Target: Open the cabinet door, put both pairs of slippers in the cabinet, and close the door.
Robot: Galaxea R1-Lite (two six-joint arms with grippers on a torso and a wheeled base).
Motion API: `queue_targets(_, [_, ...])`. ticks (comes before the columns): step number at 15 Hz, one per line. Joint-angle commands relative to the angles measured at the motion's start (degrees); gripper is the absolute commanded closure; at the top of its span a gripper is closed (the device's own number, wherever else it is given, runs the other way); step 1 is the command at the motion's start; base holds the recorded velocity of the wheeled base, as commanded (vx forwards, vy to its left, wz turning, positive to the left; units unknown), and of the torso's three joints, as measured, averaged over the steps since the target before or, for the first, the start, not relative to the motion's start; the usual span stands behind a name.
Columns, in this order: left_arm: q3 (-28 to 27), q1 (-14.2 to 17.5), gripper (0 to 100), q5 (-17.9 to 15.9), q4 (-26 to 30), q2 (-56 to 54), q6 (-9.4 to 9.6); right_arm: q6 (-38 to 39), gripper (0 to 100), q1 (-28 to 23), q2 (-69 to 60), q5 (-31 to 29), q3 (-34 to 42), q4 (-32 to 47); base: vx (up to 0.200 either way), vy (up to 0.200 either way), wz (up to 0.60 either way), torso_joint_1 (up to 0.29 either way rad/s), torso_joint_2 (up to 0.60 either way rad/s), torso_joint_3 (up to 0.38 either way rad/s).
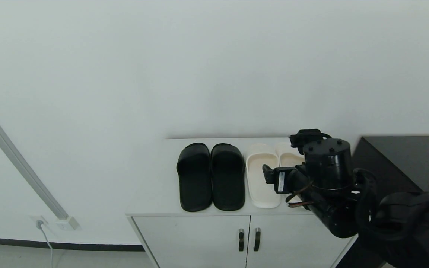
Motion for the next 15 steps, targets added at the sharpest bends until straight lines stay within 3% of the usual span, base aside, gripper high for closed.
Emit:
queue_targets(1, [0.0,0.0,100,0.0,0.0,0.0,-0.11,0.0,0,-1.1,5.5,-0.5,-3.1,-0.9,0.000,0.000,0.00,0.000,0.00,0.000])
queue_targets(15, [0.0,0.0,100,0.0,0.0,0.0,-0.37,-3.9,0,-6.8,16.0,1.1,-14.0,-4.3,0.000,0.000,0.00,0.000,0.00,0.000])
